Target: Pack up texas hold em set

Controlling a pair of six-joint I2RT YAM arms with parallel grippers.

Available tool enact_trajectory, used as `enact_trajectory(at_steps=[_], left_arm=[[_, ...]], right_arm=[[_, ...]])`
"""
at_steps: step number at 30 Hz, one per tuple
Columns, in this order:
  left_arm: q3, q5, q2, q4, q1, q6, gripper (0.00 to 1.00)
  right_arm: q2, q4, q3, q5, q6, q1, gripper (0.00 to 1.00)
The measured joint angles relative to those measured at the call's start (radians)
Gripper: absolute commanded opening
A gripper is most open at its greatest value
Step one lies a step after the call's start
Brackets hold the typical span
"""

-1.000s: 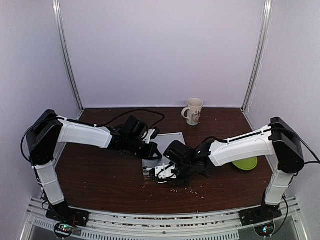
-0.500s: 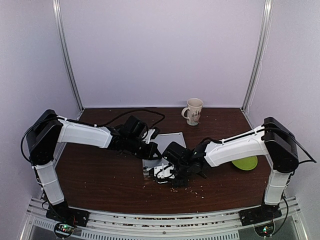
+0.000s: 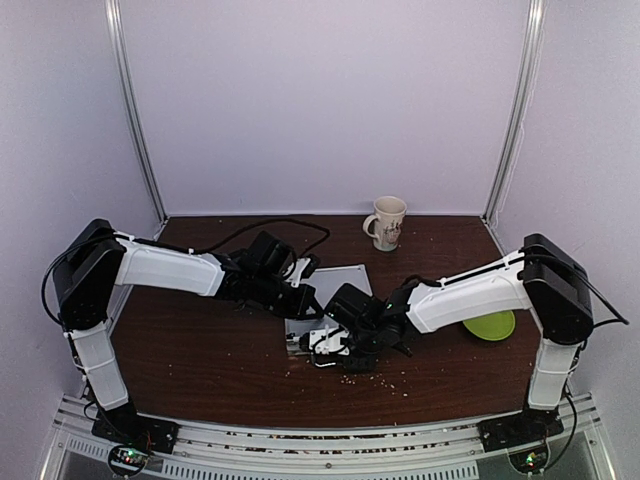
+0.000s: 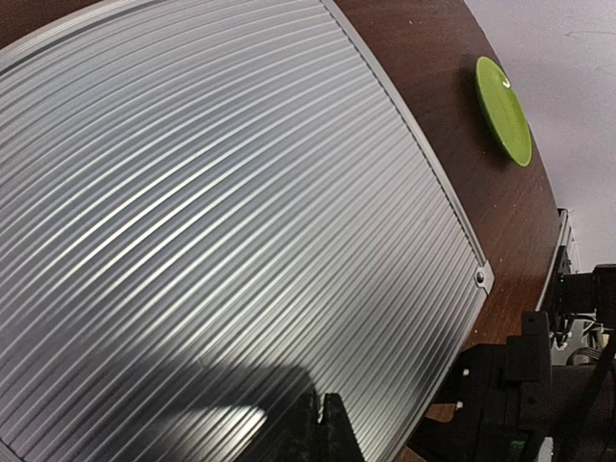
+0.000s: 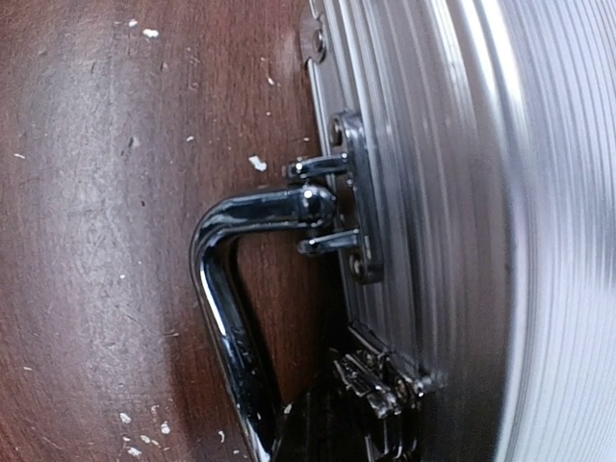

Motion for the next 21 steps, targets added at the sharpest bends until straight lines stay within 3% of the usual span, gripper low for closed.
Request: enact_trajectory(at_steps=[6,10,12,13,15,17,18,19,21], left_arm=[[0.003,-0.002,-0.014,-0.031,0.000,0.020,0.02],[0.006,-0.034,-0.082,-0.111,0.000,0.073,0.04],[0.012,-0.076,-0.143,-0.157,0.000,0.108,0.05],[0.021,-0.113,-0.184,-0.188,0.000,0.134,0.09],[0.035,-0.183,-0.251,-0.229,0.000,0.182,0.32],[0.043,-0.268,-0.319,-0.270,0.002,0.235,0.47],[0.047,-0.314,-0.348,-0.296,0.006,0.256,0.53],[0.049,-0.353,-0.367,-0.317,0.010,0.279,0.58],[0.050,-0.426,-0.392,-0.360,0.026,0.311,0.71]], right_arm=[[-0.072,-0.083,-0.006,-0.099,-0.020,-0.009,0.00],[-0.245,-0.172,-0.021,-0.198,-0.036,-0.019,0.01],[-0.345,-0.198,-0.038,-0.241,-0.038,-0.039,0.08],[-0.387,-0.208,-0.046,-0.257,-0.037,-0.056,0.18],[-0.469,-0.226,-0.068,-0.295,-0.034,-0.124,0.36],[-0.520,-0.235,-0.081,-0.311,-0.019,-0.217,0.60],[-0.540,-0.237,-0.086,-0.311,-0.005,-0.263,0.82],[-0.564,-0.235,-0.092,-0.309,0.008,-0.312,0.98],[-0.626,-0.224,-0.101,-0.300,0.042,-0.414,1.00]])
